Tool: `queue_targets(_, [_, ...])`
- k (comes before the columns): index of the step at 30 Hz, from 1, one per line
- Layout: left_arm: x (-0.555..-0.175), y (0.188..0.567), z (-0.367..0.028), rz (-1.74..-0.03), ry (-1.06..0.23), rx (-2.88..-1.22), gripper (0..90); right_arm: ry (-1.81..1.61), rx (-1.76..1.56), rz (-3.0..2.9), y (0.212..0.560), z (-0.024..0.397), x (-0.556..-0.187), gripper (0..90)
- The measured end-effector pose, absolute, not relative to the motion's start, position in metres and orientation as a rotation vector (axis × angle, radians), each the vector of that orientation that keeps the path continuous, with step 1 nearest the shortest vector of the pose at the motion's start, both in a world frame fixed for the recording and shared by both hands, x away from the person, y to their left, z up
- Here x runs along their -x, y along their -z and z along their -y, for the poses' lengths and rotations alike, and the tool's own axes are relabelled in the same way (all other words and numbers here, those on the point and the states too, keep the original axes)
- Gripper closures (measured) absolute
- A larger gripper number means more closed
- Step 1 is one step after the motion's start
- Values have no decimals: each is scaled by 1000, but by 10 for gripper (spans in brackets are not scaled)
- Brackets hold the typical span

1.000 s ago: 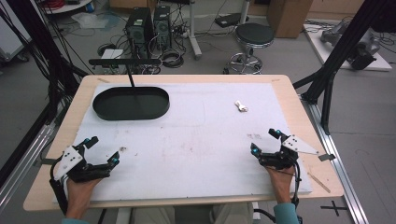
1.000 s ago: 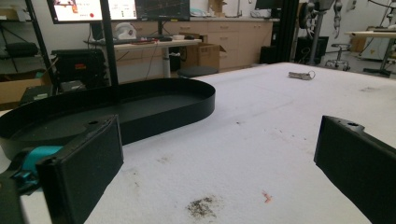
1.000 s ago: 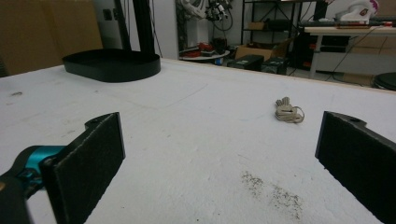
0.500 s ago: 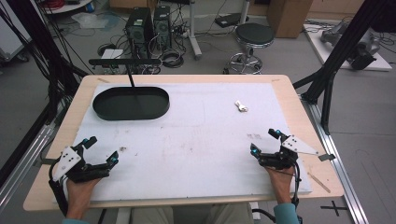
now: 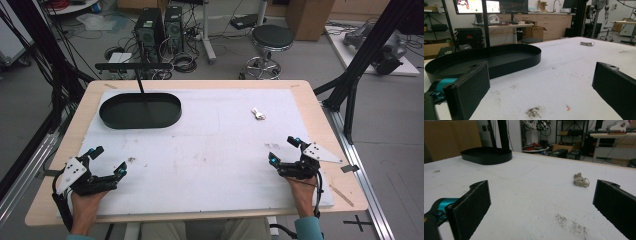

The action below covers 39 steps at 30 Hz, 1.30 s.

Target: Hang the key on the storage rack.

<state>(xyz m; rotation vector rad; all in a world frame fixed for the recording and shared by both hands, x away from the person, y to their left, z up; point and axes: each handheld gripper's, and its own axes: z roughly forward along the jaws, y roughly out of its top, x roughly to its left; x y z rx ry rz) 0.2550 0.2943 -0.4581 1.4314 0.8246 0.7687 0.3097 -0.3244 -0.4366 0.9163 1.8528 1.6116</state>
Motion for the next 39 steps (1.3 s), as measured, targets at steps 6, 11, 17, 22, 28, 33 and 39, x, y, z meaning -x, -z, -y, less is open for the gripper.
queue_targets(6, [-255,458,-294,-823,-767,-1431,17,-1552,-819,-1905,391,326,-322,6])
queue_targets(11, [-255,458,-295,-825,-765,-1433,17,-1496,-784,-1947,350,328,-341,6])
queue_targets(17, [-255,458,-294,-826,-765,-1431,17,-1409,-774,-2104,298,329,-390,5])
queue_targets(22, [-255,458,-294,-827,-766,-1432,17,-1305,-767,-2250,280,323,-426,6])
queue_targets(28, [-255,458,-295,-828,-763,-1433,17,-1162,-751,-2411,280,311,-460,6])
queue_targets(33, [-256,458,-294,-829,-765,-1432,17,-1065,-756,-2482,293,306,-482,5])
queue_targets(39, [-255,458,-294,-825,-770,-1437,17,-948,-812,-2551,317,310,-503,6])
